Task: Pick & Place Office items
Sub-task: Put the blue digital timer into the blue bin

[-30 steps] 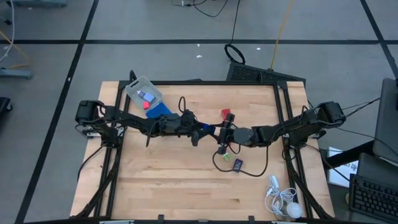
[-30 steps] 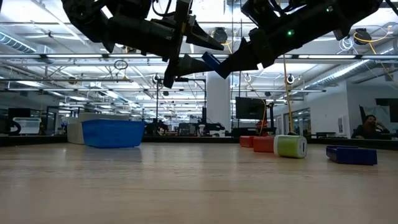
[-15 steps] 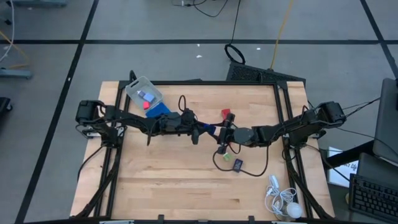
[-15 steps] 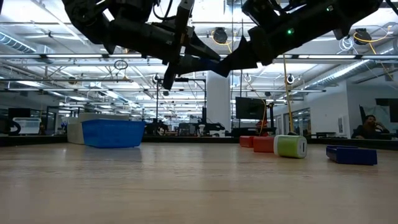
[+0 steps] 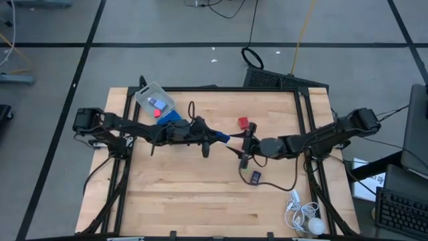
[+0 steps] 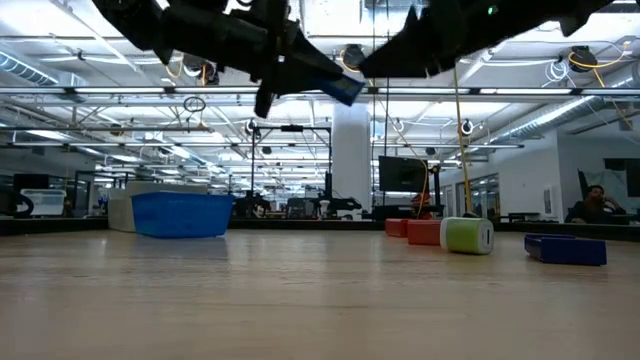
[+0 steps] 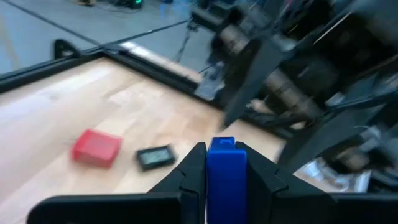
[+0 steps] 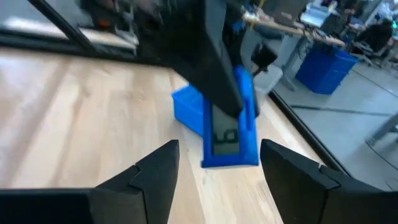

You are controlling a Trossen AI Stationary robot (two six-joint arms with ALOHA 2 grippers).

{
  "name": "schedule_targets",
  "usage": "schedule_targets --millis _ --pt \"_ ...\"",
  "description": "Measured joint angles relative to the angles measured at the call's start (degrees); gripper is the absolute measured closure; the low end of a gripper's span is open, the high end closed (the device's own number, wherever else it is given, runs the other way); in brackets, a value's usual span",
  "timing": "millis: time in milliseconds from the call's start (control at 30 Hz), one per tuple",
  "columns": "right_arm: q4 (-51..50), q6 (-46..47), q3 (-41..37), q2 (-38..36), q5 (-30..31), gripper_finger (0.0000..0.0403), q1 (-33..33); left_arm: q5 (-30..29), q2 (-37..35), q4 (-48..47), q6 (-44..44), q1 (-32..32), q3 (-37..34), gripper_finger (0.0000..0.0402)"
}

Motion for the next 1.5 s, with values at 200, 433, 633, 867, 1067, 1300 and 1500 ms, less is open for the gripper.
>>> schedule_targets --millis 200,433,633,867,1067,1300,1500 --pt "1.7 -1.2 -2.2 -3.7 -0.1 0.0189 1.9 -5.0 -6.0 -9.0 4.5 -2.0 0.0 0.0345" --pt "8.9 -0.9 -8.6 -8.0 0.0 0.0190 1.9 -11.5 -13.5 -15.0 8.1 -5.3 -1.6 0.0341" --pt "13.8 0.1 -12.8 -12.2 0.0 0.0190 1.9 -15.4 -22.0 -16.3 9.4 -5.5 -8.3 0.0345" --pt "14.4 1.1 -15.6 -16.0 0.0 0.0190 1.9 -16.3 -33.9 -16.6 13.3 -5.2 -19.2 0.0343" --pt "18.8 1.1 -17.8 -16.5 0.0 0.0190 1.9 -21.1 -43.3 -19.2 11.3 -3.6 -25.5 0.0343" --pt "20.2 1.5 -18.4 -16.5 0.0 0.0190 1.8 -24.0 -47.5 -36.0 1.6 0.2 -26.2 0.0345" --pt "20.3 2.5 -18.4 -16.5 0.0 0.0190 1.7 -23.2 -47.0 -42.1 -4.8 4.4 -26.2 0.0345"
